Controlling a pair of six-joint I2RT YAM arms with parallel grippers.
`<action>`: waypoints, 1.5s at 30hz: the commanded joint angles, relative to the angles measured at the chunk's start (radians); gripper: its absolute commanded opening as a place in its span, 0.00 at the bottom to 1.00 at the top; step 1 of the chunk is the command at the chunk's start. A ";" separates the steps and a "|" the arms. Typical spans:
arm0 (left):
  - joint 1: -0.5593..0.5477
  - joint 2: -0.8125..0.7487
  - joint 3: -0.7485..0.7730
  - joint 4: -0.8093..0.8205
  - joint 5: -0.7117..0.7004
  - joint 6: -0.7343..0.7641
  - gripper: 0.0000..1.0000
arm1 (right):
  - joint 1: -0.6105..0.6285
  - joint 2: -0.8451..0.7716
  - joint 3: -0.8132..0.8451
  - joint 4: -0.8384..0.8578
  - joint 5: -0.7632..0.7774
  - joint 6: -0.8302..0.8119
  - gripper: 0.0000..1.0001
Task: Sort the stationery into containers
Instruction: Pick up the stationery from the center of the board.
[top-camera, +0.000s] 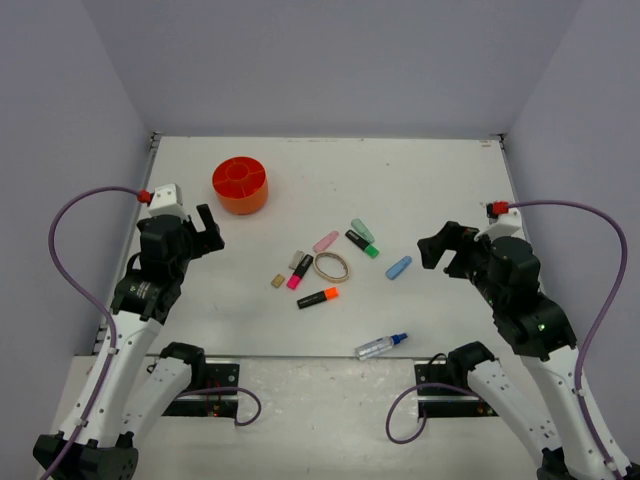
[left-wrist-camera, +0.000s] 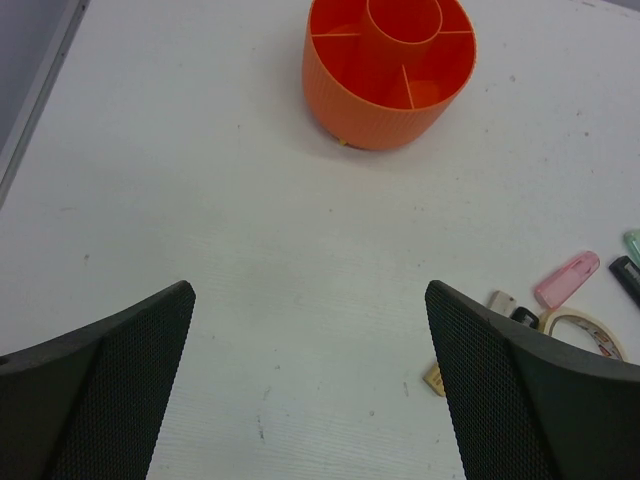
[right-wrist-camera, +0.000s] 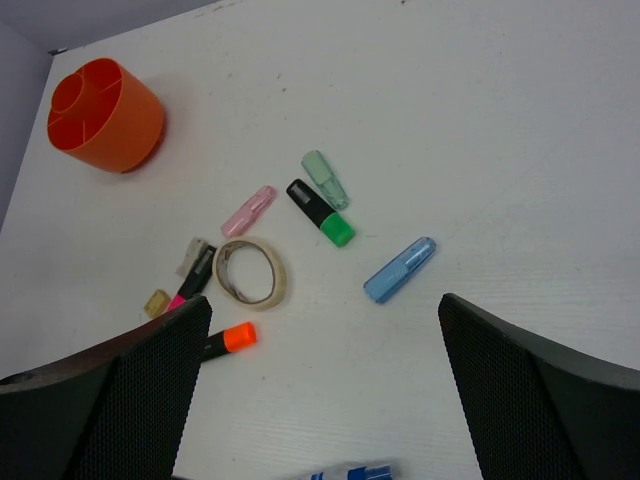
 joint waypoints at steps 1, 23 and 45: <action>-0.002 -0.007 0.005 0.009 -0.012 -0.001 1.00 | -0.004 -0.016 0.026 -0.023 0.022 0.013 0.99; -0.002 0.010 -0.003 0.029 0.034 0.011 1.00 | -0.004 0.060 -0.018 -0.171 -0.310 -0.018 0.99; -0.051 -0.051 -0.004 0.031 0.038 0.019 1.00 | 0.301 0.076 -0.425 -0.149 -0.117 0.663 0.99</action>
